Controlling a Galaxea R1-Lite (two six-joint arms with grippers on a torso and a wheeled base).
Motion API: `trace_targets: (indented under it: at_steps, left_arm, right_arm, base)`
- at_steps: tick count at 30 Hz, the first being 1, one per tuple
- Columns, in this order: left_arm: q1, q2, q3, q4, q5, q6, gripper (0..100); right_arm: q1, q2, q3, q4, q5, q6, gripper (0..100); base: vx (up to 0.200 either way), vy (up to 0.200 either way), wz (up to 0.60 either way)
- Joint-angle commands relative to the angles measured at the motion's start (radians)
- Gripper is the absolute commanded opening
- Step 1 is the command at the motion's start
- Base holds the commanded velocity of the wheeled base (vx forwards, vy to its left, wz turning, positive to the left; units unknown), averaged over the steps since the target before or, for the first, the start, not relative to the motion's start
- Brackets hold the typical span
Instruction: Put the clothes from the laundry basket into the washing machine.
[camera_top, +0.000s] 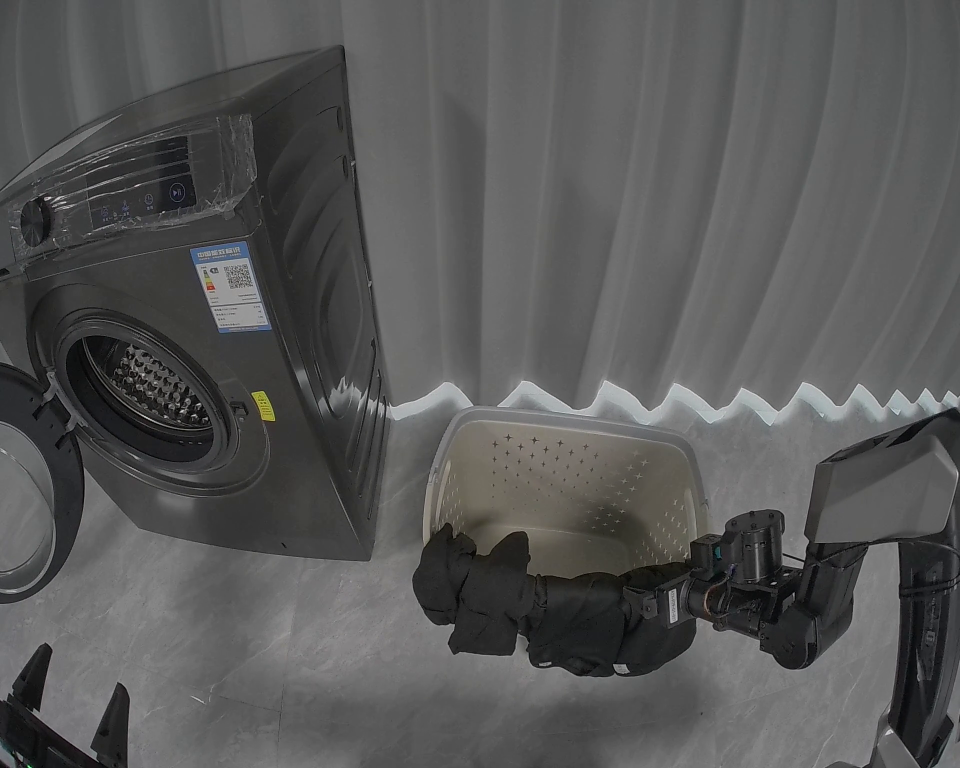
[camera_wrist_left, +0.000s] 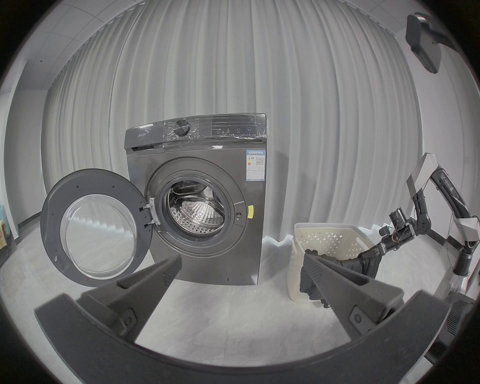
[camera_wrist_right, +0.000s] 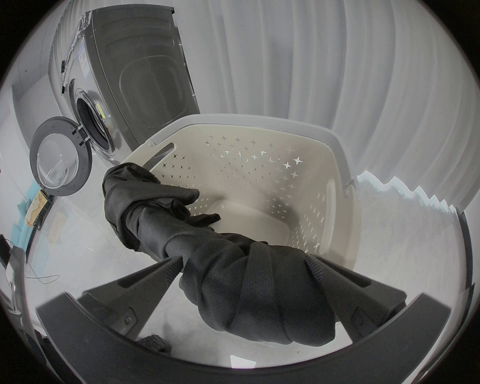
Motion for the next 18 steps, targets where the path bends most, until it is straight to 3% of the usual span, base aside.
trace_targets:
  at_steps: [1,7,8,18]
  left_arm:
    - [0.0,-0.018,0.018,0.0,0.0,0.0,100]
    - [0.0,-0.018,0.018,0.0,0.0,0.0,100]
    - [0.0,-0.018,0.018,0.0,0.0,0.0,100]
    - [0.0,-0.018,0.018,0.0,0.0,-0.002,100]
  right_arm:
    - [0.006,0.006,0.0,0.002,0.0,0.001,100]
    - [0.016,0.006,0.0,0.002,-0.002,0.002,100]
    - [0.014,0.006,0.002,0.002,-0.002,0.002,0]
    - [0.014,-0.009,0.004,0.0,-0.003,0.001,0]
  base:
    - [0.0,0.0,0.0]
    - [0.0,0.0,0.0]
    - [0.0,0.0,0.0]
    - [0.0,0.0,0.0]
